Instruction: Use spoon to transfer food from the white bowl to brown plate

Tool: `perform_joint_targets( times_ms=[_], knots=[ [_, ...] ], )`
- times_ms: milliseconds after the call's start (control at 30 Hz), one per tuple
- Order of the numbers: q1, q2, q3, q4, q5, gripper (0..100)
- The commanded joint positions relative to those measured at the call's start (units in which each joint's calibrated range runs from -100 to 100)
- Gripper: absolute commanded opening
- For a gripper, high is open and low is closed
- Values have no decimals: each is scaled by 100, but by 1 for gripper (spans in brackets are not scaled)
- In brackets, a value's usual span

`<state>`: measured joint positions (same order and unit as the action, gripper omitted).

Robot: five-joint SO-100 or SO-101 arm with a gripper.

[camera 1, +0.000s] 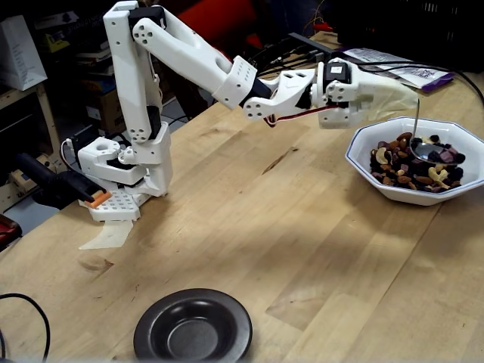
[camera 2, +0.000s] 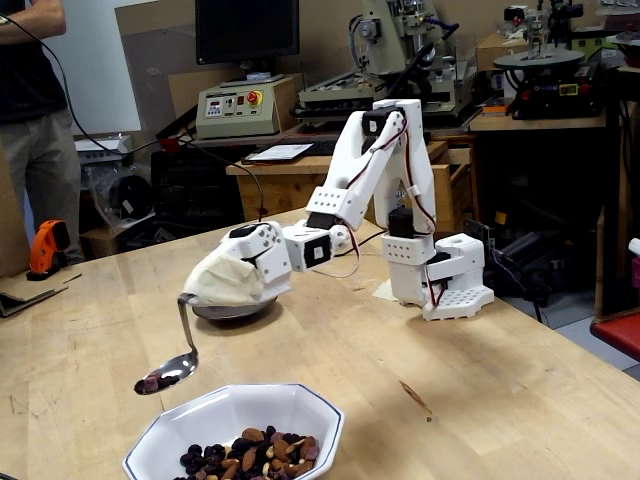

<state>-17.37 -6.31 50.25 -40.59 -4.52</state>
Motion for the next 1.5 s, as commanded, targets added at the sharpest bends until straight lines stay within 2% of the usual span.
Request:
perform_joint_targets(
  times_ms=[0,367,900,1467],
  knots=[
    [145,-520,-131,-92,15,4],
    [693,-1059,-52,-92,15,4],
    [745,-1059,-34,-92,15,4],
    [1693,-1418,718,-99,15,4]
  ],
)
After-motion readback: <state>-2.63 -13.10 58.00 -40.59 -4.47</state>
